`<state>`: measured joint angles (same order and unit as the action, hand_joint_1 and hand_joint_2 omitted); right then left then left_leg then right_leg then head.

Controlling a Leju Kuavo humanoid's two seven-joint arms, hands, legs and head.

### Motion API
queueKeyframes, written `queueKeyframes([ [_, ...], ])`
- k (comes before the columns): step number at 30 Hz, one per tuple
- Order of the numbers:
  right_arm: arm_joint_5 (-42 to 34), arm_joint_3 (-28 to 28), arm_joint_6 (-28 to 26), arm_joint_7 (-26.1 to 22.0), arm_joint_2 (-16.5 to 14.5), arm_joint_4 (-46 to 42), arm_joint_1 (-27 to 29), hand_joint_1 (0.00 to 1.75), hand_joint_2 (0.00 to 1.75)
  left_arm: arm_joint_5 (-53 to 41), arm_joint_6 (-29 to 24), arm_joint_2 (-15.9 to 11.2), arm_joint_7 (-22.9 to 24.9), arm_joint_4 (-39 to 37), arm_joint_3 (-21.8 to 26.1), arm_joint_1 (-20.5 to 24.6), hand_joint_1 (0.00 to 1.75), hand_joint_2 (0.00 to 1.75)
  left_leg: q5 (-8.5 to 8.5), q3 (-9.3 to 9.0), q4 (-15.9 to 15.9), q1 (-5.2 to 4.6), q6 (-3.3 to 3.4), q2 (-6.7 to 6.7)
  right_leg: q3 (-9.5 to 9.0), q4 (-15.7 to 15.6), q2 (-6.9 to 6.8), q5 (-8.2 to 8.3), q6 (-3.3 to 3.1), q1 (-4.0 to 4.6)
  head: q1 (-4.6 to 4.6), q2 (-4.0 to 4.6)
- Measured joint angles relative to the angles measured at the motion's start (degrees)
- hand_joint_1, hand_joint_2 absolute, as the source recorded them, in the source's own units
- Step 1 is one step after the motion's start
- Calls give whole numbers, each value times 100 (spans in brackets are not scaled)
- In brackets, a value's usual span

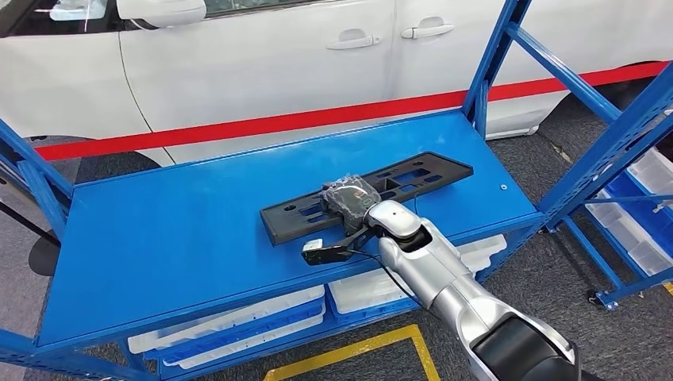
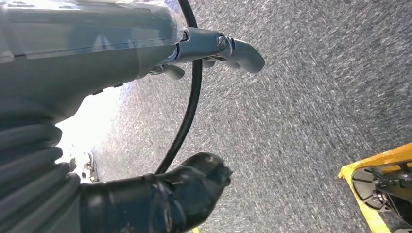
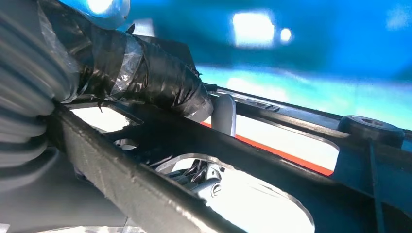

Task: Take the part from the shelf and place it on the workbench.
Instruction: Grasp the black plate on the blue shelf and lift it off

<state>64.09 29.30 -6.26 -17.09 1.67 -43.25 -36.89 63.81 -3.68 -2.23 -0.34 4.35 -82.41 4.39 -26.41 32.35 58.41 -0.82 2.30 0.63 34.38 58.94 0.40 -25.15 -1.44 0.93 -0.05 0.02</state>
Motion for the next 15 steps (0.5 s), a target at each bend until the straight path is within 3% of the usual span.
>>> queueKeyframes([
  [10, -45, 2, -144, -15, 80, -258, 99, 175, 175, -41, -7, 0, 25, 0, 0, -3, 0, 175, 0, 4, 0, 1, 0, -3, 5, 1, -2, 0, 0, 0, 0, 0],
  [13, 148, -62, -699, -10, 218, -1456, 374, 175, 175, -312, -48, -3, 66, 0, -1, -13, 0, 175, -12, 22, 16, -16, 20, -2, 19, -1, -4, 0, 15, -15, 1, 0],
  [15, 266, -174, -709, -49, 299, -2446, 548, 175, 175, -542, -59, -8, 84, 0, -2, -19, 0, 175, -17, 30, 23, -30, 41, 1, 23, -3, -8, 3, 35, -30, 1, 0],
])
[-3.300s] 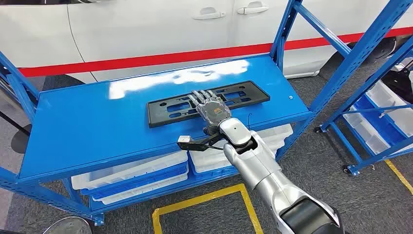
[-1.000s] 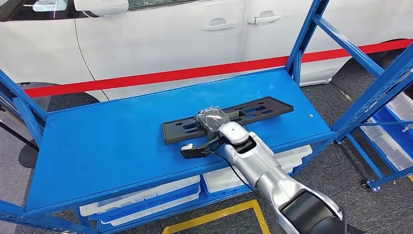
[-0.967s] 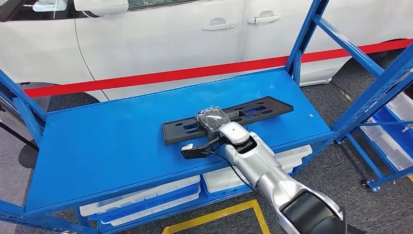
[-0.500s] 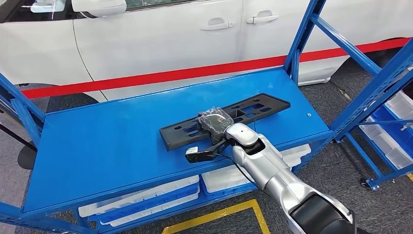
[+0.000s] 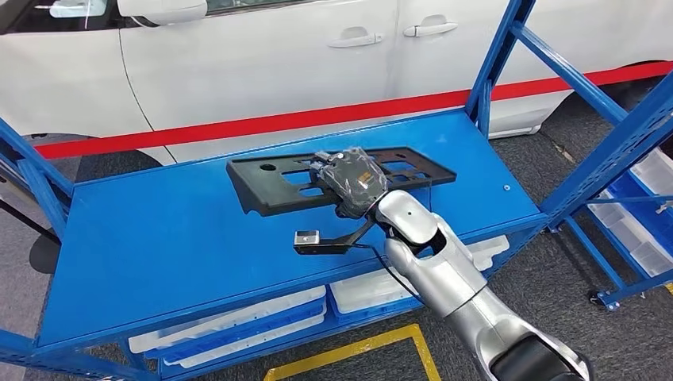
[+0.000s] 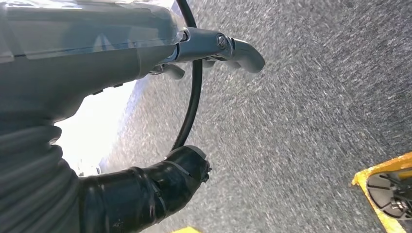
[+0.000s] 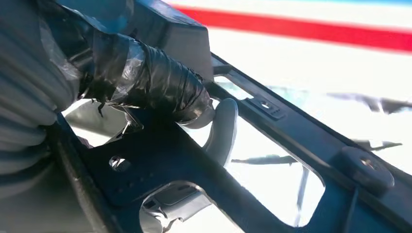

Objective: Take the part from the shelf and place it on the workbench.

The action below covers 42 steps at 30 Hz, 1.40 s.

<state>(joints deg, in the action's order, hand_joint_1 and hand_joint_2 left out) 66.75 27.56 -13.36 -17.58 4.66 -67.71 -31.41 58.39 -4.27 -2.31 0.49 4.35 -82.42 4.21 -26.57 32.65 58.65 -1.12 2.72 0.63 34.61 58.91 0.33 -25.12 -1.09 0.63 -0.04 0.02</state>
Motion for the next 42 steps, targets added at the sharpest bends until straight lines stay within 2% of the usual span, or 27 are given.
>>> queueKeyframes([
  [2, 11, -98, 64, -67, 34, -484, 65, 175, 175, -128, 2, 2, 11, 2, 0, -5, 0, 175, 41, -12, -39, 14, 35, -6, -1, -8, 1, 9, 34, -4, 1, 0],
  [4, 32, -191, 86, -112, 75, -846, 104, 175, 175, -227, 6, 10, 26, 5, 0, -2, 0, 175, 118, -35, -129, 54, 77, -24, 43, 110, 2, -123, 85, 1, -7, 0],
  [5, 54, -234, 84, -132, 102, -1009, 127, 175, 175, -280, 8, 14, 32, 7, 0, 2, 0, 175, 151, -37, -169, 77, 91, -33, 127, 322, 1, -293, 113, -5, -11, 0],
  [7, 120, -290, 53, -178, 155, -1252, 192, 175, 175, -399, 10, 14, 49, 7, 0, 5, 0, 175, 173, -3, -172, 84, 100, -41, 410, 1032, -4, -708, 169, -54, -14, 0],
  [8, 162, -304, 26, -204, 182, -1356, 235, 175, 175, -461, 10, 15, 60, 7, 0, 4, 0, 175, 176, 23, -156, 87, 95, -42, 540, 1370, -6, -842, 194, -84, -14, 0],
  [9, 197, -310, 1, -225, 207, -1442, 277, 175, 175, -513, 10, 16, 69, 7, 0, 3, 0, 175, 179, 49, -134, 91, 91, -43, 592, 1544, -7, -868, 214, -109, -13, 0],
  [10, 223, -313, -22, -242, 229, -1523, 313, 175, 175, -557, 10, 18, 77, 8, 0, 3, 0, 175, 179, 76, -105, 98, 84, -42, 541, 1504, -9, -786, 232, -131, -13, 0],
  [12, 243, -317, -47, -258, 268, -1668, 344, 175, 175, -603, 9, 22, 84, 9, 0, 5, 0, 175, 171, 127, -35, 117, 52, -35, 144, 818, -13, -470, 249, -160, -13, 0],
  [14, 249, -324, -64, -262, 296, -1785, 353, 175, 175, -618, 7, 25, 85, 9, 0, 6, 0, 175, 176, 174, 15, 119, -21, -24, -188, 207, -1, -273, 220, -143, -13, -1],
  [18, 282, -328, -102, -293, 320, -1948, 369, 175, 175, -672, 1, 28, 87, 9, 0, 3, 0, 175, 222, 242, 40, 116, -182, -11, -178, 38, 1, -184, 78, -124, -11, 0],
  [19, 293, -327, -111, -306, 323, -1986, 373, 175, 175, -698, 1, 34, 87, 9, 0, 2, 0, 175, 137, 286, 112, 122, -217, -14, -148, 20, -7, -141, 27, -133, -10, 0],
  [21, 309, -326, -148, -343, 330, -2047, 388, 175, 175, -729, -3, 58, 87, 9, 0, 4, 0, 175, -275, 466, 578, 144, -267, -26, -64, -9, -28, -50, -58, -143, -9, 0],
  [23, 315, -323, -201, -382, 344, -2086, 420, 175, 175, -739, -10, 93, 86, 9, 0, 7, 0, 175, -726, 677, 1289, 158, -297, -31, 48, -1, -39, 31, -91, -125, -9, 0],
  [24, 314, -322, -221, -393, 352, -2104, 438, 175, 175, -741, -14, 107, 85, 9, 0, 7, 0, 175, -818, 712, 1522, 161, -304, -31, 109, 8, -44, 71, -92, -116, -9, 0],
  [25, 307, -321, -233, -404, 360, -2128, 454, 175, 175, -744, -15, 121, 83, 9, 0, 6, 0, 175, -795, 657, 1572, 161, -300, -32, 173, 22, -47, 111, -90, -107, -9, 0],
  [26, 290, -319, -236, -415, 366, -2160, 463, 175, 175, -746, -16, 131, 77, 8, 0, 7, 0, 175, -674, 494, 1406, 160, -285, -32, 236, 37, -49, 149, -86, -97, -9, 0],
  [27, 265, -318, -236, -428, 373, -2201, 467, 175, 175, -748, -16, 137, 69, 6, 0, 9, 0, 175, -519, 240, 1067, 155, -255, -32, 293, 52, -49, 187, -80, -89, -9, 0],
  [29, 204, -316, -226, -460, 391, -2312, 463, 175, 175, -746, -16, 145, 49, -9, 0, 21, 0, 175, -386, -280, 278, 123, -172, -40, 367, 72, -54, 264, -46, -82, -9, 0],
  [31, 151, -312, -206, -485, 406, -2424, 454, 175, 175, -740, -15, 156, 33, -26, 0, 30, 0, 175, -389, -471, -85, 76, -121, -43, 377, 61, -69, 342, 20, -100, -9, -1],
  [33, 117, -303, -178, -502, 419, -2507, 444, 175, 175, -735, -11, 174, 23, -38, 0, 27, 0, 175, -278, -440, -147, 74, -83, -44, 375, 25, -76, 420, 98, -111, -9, -1],
  [34, 108, -298, -162, -509, 433, -2541, 438, 175, 175, -734, -4, 187, 20, -44, 0, 28, 0, 175, -207, -418, -189, 90, -52, -56, 401, 47, -66, 374, 130, -111, -10, -1],
  [36, 102, -286, -128, -514, 463, -2588, 412, 175, 175, -739, 14, 210, 15, -57, 0, 27, 0, 175, -37, -319, -260, 132, 15, -88, 530, 371, -44, -30, 178, -115, -13, 0],
  [38, 100, -268, -105, -515, 479, -2615, 393, 175, 175, -755, 34, 215, 7, -64, 0, 25, 0, 175, 98, -140, -246, 130, 38, -103, 704, 1069, -35, -593, 222, -142, -12, 0],
  [39, 99, -257, -98, -513, 486, -2620, 391, 175, 175, -768, 41, 218, 3, -66, 0, 23, 0, 175, 155, -43, -225, 132, 27, -104, 743, 1384, -36, -723, 246, -157, -13, 0],
  [40, 97, -246, -93, -508, 493, -2624, 391, 175, 175, -780, 45, 222, 0, -68, 0, 21, 0, 175, 207, 57, -196, 135, 15, -104, 715, 1565, -36, -726, 267, -171, -12, 0],
  [41, 93, -236, -88, -503, 500, -2629, 390, 175, 175, -790, 46, 230, -1, -69, 0, 20, 0, 175, 252, 155, -158, 142, -3, -103, 589, 1545, -37, -616, 283, -184, -13, 0],
  [42, 90, -227, -84, -498, 504, -2636, 386, 175, 175, -801, 49, 241, -1, -70, 0, 20, 0, 175, 290, 252, -110, 152, -27, -101, 363, 1323, -37, -466, 294, -197, -12, 0],
])
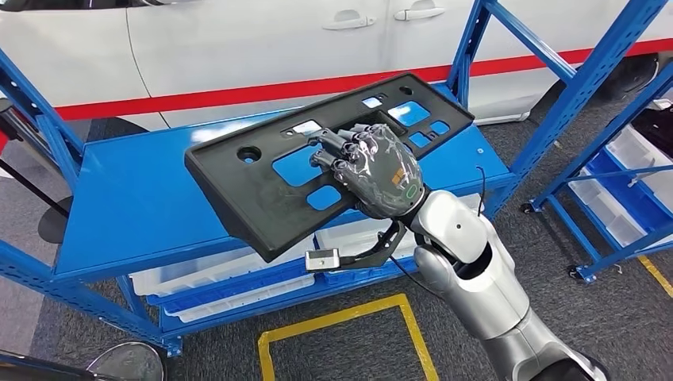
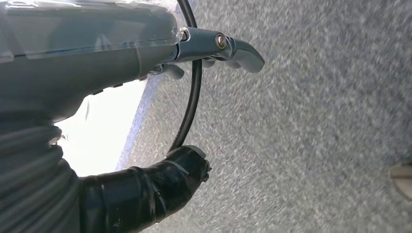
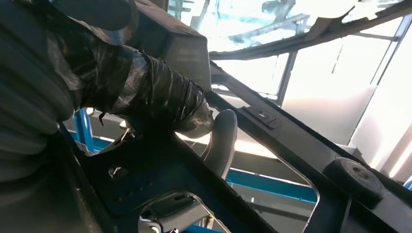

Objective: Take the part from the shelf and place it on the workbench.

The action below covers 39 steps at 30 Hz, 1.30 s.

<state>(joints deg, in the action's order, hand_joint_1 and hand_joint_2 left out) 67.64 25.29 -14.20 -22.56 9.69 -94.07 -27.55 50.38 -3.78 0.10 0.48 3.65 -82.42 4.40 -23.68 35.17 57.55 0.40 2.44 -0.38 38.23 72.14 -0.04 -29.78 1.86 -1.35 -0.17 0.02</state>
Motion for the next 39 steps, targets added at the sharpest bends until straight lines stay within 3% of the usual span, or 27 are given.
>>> queueKeyframes([
  [1, -3, 8, 4, 6, 2, -10, -9, 175, 175, -8, 4, 9, 0, -1, 0, 1, 0, 175, 31, 87, 55, 9, -29, 2, -277, -365, 2, 64, 6, -12, 1, 0],
  [3, -9, 24, 20, 18, 5, -38, -29, 175, 175, -30, 10, 28, 1, -8, 0, 2, 0, 175, 88, 208, 146, 9, -102, 10, -729, -1038, 15, 23, -27, 14, 2, 0],
  [5, -8, 51, 63, 33, 4, -63, -46, 175, 175, -52, 11, 44, 2, -24, 0, 0, 0, 175, 168, 249, 164, -1, -174, 21, -827, -1245, 29, -32, -102, 59, 0, 0],
  [8, 30, 118, 155, 74, -7, -80, -61, 175, 175, -63, 11, 54, 2, -57, 0, -15, 0, 175, 204, 300, 173, 15, -257, 40, -738, -1261, 6, 82, -235, 50, -6, -1],
  [10, 52, 170, 185, 112, -42, -95, -74, 175, 175, -66, 16, 57, 2, -70, 0, -24, 0, 175, -177, 427, 465, 33, -299, 41, -627, -1276, -17, 194, -329, 38, -3, -1],
  [12, 61, 206, 192, 134, -78, -114, -84, 175, 175, -68, 21, 63, 2, -79, 0, -23, 0, 175, -763, 631, 1142, 39, -336, 39, -454, -1273, -25, 334, -381, 52, -2, -1],
  [13, 63, 216, 192, 137, -87, -119, -84, 175, 175, -68, 22, 65, 2, -83, 0, -21, 0, 175, -941, 700, 1496, 39, -344, 39, -357, -1269, -29, 404, -385, 64, -2, -1],
  [14, 67, 227, 193, 138, -92, -120, -84, 175, 175, -68, 22, 66, 2, -88, 0, -18, 0, 175, -993, 708, 1750, 38, -344, 39, -259, -1263, -33, 474, -385, 77, -2, -1],
  [15, 71, 238, 193, 138, -95, -121, -83, 175, 175, -68, 22, 67, 2, -92, 0, -16, 0, 175, -916, 623, 1827, 35, -331, 39, -164, -1256, -37, 543, -382, 89, -2, -1],
  [17, 78, 253, 196, 140, -104, -126, -86, 175, 175, -62, 28, 65, 1, -99, 0, -16, 0, 175, -626, 157, 1407, 18, -265, 41, -8, -1247, -43, 669, -373, 113, -2, -2],
  [19, 120, 291, 234, 181, -164, -135, -104, 175, 175, -28, 54, 37, -12, -122, 1, -15, 0, 175, -625, -497, 538, -25, -167, 31, 88, -1237, -48, 782, -344, 130, -4, -2],
  [20, 161, 336, 269, 230, -226, -138, -122, 175, 175, -11, 77, 19, -21, -134, 2, -13, 0, 175, -683, -713, 201, -49, -131, 25, 107, -1245, -55, 840, -319, 125, -6, -1],
  [21, 209, 404, 304, 295, -305, -139, -147, 175, 175, -6, 106, -5, -28, -145, 2, -12, 0, 175, -731, -817, -1, -69, -105, 20, 113, -1261, -66, 899, -286, 111, -4, -1],
  [23, 291, 562, 347, 424, -443, -134, -193, 175, 175, -53, 160, -40, -33, -149, 2, -21, 0, 175, -609, -781, -117, -68, -59, 24, 117, -1326, -81, 998, -214, 89, 2, -1],
  [24, 316, 635, 355, 472, -486, -131, -211, 175, 175, -87, 175, -57, -34, -149, 1, -21, 0, 175, -517, -742, -159, -56, -24, 33, 147, -1301, -76, 922, -182, 85, 6, -1],
  [25, 333, 693, 357, 508, -510, -127, -226, 175, 175, -122, 183, -71, -39, -149, 1, -24, 0, 175, -413, -681, -200, -40, 9, 43, 196, -1179, -67, 723, -155, 84, 6, -1],
  [26, 341, 737, 357, 534, -522, -124, -237, 175, 175, -151, 181, -83, -50, -149, 0, -24, 0, 175, -318, -606, -220, -27, 30, 57, 263, -941, -57, 422, -135, 75, 9, -2],
  [28, 346, 790, 351, 569, -536, -123, -249, 175, 175, -206, 160, -108, -91, -149, 0, -45, 0, 175, -156, -404, -211, -27, 42, 109, 389, -234, -49, -147, -101, 55, 8, -2],
  [29, 345, 803, 347, 579, -536, -122, -247, 175, 175, -239, 143, -114, -117, -149, 0, -58, 0, 175, -79, -292, -194, -26, 31, 142, 408, 79, -49, -245, -87, 49, 8, -1],
  [30, 345, 813, 344, 591, -535, -123, -243, 175, 175, -284, 126, -120, -141, -149, 0, -70, 0, 175, -5, -171, -168, -25, 16, 181, 363, 260, -46, -203, -79, 46, 8, -1],
  [31, 341, 819, 339, 604, -533, -126, -237, 175, 175, -341, 111, -123, -165, -149, 0, -81, 0, 175, 64, -48, -132, -23, -5, 222, 224, 249, -32, -61, -79, 45, 8, -2],
  [32, 329, 820, 333, 617, -525, -138, -225, 175, 175, -405, 99, -123, -188, -149, 0, -88, 0, 175, 123, 67, -89, -20, -29, 265, -9, 44, 9, 92, -88, 43, 9, -2],
  [33, 300, 814, 326, 625, -500, -171, -203, 175, 175, -476, 88, -122, -214, -149, 0, -90, 0, 175, 176, 171, -41, -18, -58, 312, -317, -333, 113, 125, -112, 42, 10, -2],
  [35, 152, 763, 301, 589, -381, -294, -110, 175, 175, -590, 67, -121, -276, -149, 0, -92, 0, 175, 270, 298, 33, -17, -120, 415, -832, -1068, 321, -18, -163, 48, 10, -2],
  [37, -71, 667, 271, 474, -209, -409, -20, 175, 175, -643, 52, -123, -325, -149, 0, -111, 0, 175, 378, 339, 27, -11, -196, 535, -970, -1338, 358, -118, -212, 74, 7, -2],
  [39, -233, 579, 253, 338, -86, -449, 15, 175, 175, -654, 46, -145, -341, -150, 0, -151, 0, 175, 492, 410, -41, -14, -269, 623, -890, -1359, 243, -8, -283, 58, 4, -2],
])
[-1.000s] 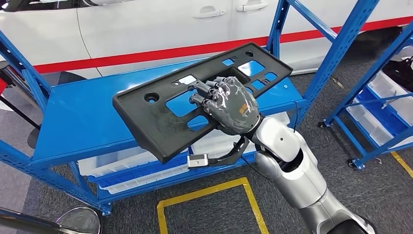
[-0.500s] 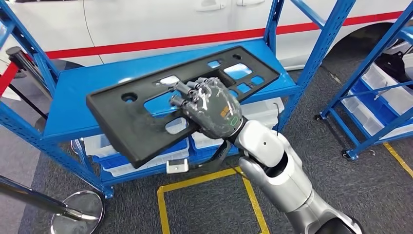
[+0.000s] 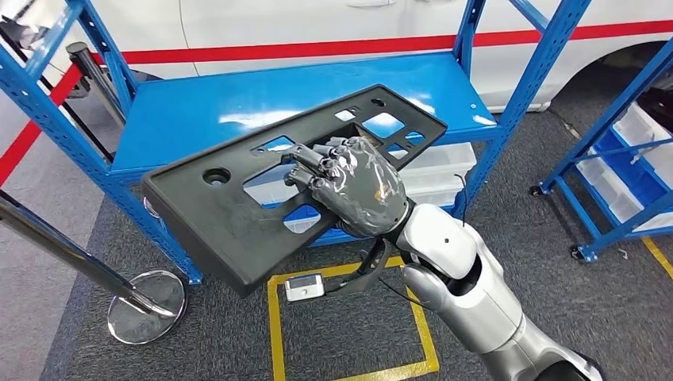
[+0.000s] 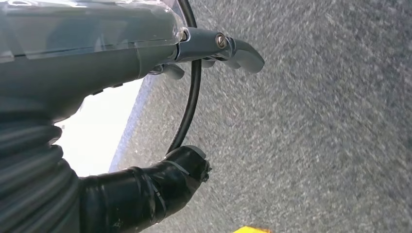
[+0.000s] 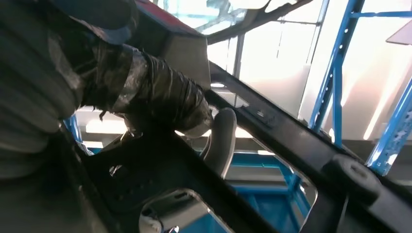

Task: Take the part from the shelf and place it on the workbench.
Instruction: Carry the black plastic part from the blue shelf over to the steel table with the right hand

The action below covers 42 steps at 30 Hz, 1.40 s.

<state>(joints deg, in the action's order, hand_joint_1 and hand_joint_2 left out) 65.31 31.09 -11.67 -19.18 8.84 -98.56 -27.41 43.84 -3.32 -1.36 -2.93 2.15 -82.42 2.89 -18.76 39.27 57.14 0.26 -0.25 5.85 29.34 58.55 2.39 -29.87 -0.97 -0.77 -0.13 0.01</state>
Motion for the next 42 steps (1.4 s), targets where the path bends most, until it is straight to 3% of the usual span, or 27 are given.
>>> queueKeyframes([
  [1, -54, -36, -8, -64, 42, -7, 3, 175, 175, -1, 0, -6, -5, 0, 0, -13, 0, 175, -57, 70, 17, -4, -23, -53, 67, -20, -69, 84, -40, -19, 2, 0],
  [2, -93, -65, -15, -114, 77, -11, 6, 175, 175, -1, -1, -11, -8, -1, -1, -22, 0, 175, -240, 168, 135, -4, -40, -155, 150, -39, -140, 174, -76, -40, 4, 0],
  [5, -163, -139, -30, -216, 199, -20, 16, 175, 175, -2, -5, -1, -17, 1, -2, -21, 0, 175, -1071, 467, 1162, 34, -100, -490, 428, -38, -351, 389, -115, -30, 4, 0],
  [6, -170, -155, -31, -229, 240, -19, 25, 175, 175, -2, -8, -2, -19, 1, -1, -15, 0, 175, -1134, 489, 1498, 44, -121, -530, 519, -23, -428, 448, -109, -24, 4, 0],
  [7, -173, -167, -31, -238, 274, -16, 33, 175, 175, -2, -10, -2, -19, 1, -1, -9, 0, 175, -1055, 418, 1672, 48, -134, -555, 611, -3, -508, 503, -101, -20, 4, 0],
  [9, -174, -186, -33, -246, 311, -18, 41, 175, 175, -2, -14, -2, -20, 1, 0, 2, 0, 175, -822, -61, 1419, 49, -125, -656, 767, 44, -651, 599, -74, -8, 4, -1],
  [11, -175, -218, -36, -249, 334, -33, 39, 175, 175, -2, -16, -11, -20, 1, 0, 24, 0, 175, -942, -834, 585, 16, -66, -883, 848, 87, -779, 676, -26, 15, 4, -1],
  [12, -176, -233, -38, -250, 345, -40, 37, 175, 175, -2, -18, -17, -21, 1, 0, 36, 0, 175, -1053, -1092, 242, -9, -28, -964, 856, 93, -849, 720, 6, 20, 4, 0],
  [13, -176, -244, -39, -250, 353, -46, 37, 175, 175, -2, -19, -23, -24, 1, 0, 45, 0, 175, -1128, -1216, 32, -34, 12, -983, 859, 89, -923, 765, 39, 20, 4, 0],
  [15, -176, -253, -39, -254, 367, -46, 34, 175, 175, -2, -19, -27, -31, 2, 0, 33, 0, 175, -1056, -1140, -40, -41, 101, -882, 861, 75, -1000, 837, 118, 1, 4, 1],
  [17, -170, -254, -41, -261, 385, -40, 37, 175, 175, 0, -16, -21, -33, 2, 0, 16, 0, 175, -912, -1025, -64, -21, 197, -789, 936, 252, -731, 580, 198, -21, 4, 1],
  [19, -161, -254, -44, -268, 416, -31, 42, 175, 175, 13, -14, -18, -37, 2, 0, 18, 0, 175, -752, -855, -62, -26, 270, -694, 1093, 833, -370, -24, 230, -25, 4, 1],
  [20, -153, -254, -45, -271, 428, -26, 47, 175, 175, 24, -13, -19, -44, 2, 0, 18, 0, 175, -672, -751, -51, -39, 291, -629, 1166, 1202, -296, -275, 222, -16, 3, 1],
  [21, -140, -254, -44, -271, 439, -21, 54, 175, 175, 38, -14, -19, -55, 2, 0, 17, 0, 175, -594, -641, -38, -54, 297, -556, 1200, 1504, -269, -401, 206, -4, 3, 1],
  [22, -114, -253, -38, -268, 444, -18, 61, 175, 175, 51, -11, -19, -68, 2, 1, 14, 0, 175, -519, -530, -19, -66, 296, -474, 1160, 1656, -260, -384, 181, 11, 4, 0],
  [23, -76, -252, -28, -255, 443, -17, 66, 175, 175, 63, -7, -19, -82, 2, 1, 7, 0, 175, -450, -424, 4, -76, 290, -392, 1023, 1607, -247, -257, 145, 28, 4, 0],
  [25, 29, -249, 1, -196, 426, -22, 64, 175, 175, 85, 3, -13, -104, 2, 2, -5, 0, 175, -327, -244, 55, -84, 268, -237, 492, 969, -100, -16, 27, 70, 4, -1],
  [27, 120, -245, 21, -122, 403, -31, 62, 175, 175, 97, 10, -4, -117, 2, 2, -10, 0, 175, -216, -137, 81, -84, 229, -106, 17, 236, 104, -30, -66, 98, 4, -1],
  [29, 168, -236, 26, -70, 381, -37, 49, 175, 175, 99, 16, -3, -131, 2, 2, -31, 0, 175, -94, -95, 49, -65, 162, 21, -110, -27, 124, -58, -88, 116, 2, 0],
  [30, 184, -230, 26, -49, 369, -38, 44, 175, 175, 96, 18, -14, -142, 1, 2, -54, 0, 175, -30, -79, 12, -64, 122, 80, -94, -45, 61, 0, -97, 107, 0, 0],
  [32, 201, -220, 25, -16, 349, -39, 32, 175, 175, 81, 21, -27, -171, -1, 2, -80, 0, 175, -148, 2, 83, -72, 63, -43, -43, -129, -89, 145, -145, 66, 5, -1],
  [35, 177, -215, 24, 11, 346, -42, 34, 175, 175, 51, 14, -10, -197, -1, 2, -61, 0, 175, -968, 277, 944, 4, -51, -469, 164, -172, -311, 359, -182, 42, 16, -1],
  [36, 151, -215, 26, 8, 350, -40, 37, 175, 175, 45, 10, 3, -201, -1, 2, -48, 0, 175, -1151, 354, 1317, 45, -101, -521, 255, -159, -390, 417, -166, 40, 16, -1],
  [37, 119, -215, 27, -1, 354, -39, 40, 175, 175, 42, 6, 13, -205, -1, 2, -35, 0, 175, -1177, 373, 1590, 83, -147, -543, 351, -141, -472, 474, -148, 36, 16, -1],
  [39, 66, -215, 28, -21, 364, -39, 39, 175, 175, 39, 2, 25, -208, -1, 2, -15, 0, 175, -920, 136, 1628, 151, -228, -591, 548, -85, -629, 576, -96, 21, 16, -1],
  [40, 48, -215, 28, -28, 369, -39, 33, 175, 175, 39, 2, 28, -208, -1, 2, -7, 0, 175, -793, -140, 1365, 176, -257, -664, 637, -42, -701, 618, -64, 13, 17, -1],
  [42, 23, -222, 32, -45, 380, -38, 8, 175, 175, 39, -1, 35, -210, 0, 2, 18, 0, 175, -871, -762, 582, 158, -254, -882, 770, 51, -825, 677, 5, 7, 12, -1],
])
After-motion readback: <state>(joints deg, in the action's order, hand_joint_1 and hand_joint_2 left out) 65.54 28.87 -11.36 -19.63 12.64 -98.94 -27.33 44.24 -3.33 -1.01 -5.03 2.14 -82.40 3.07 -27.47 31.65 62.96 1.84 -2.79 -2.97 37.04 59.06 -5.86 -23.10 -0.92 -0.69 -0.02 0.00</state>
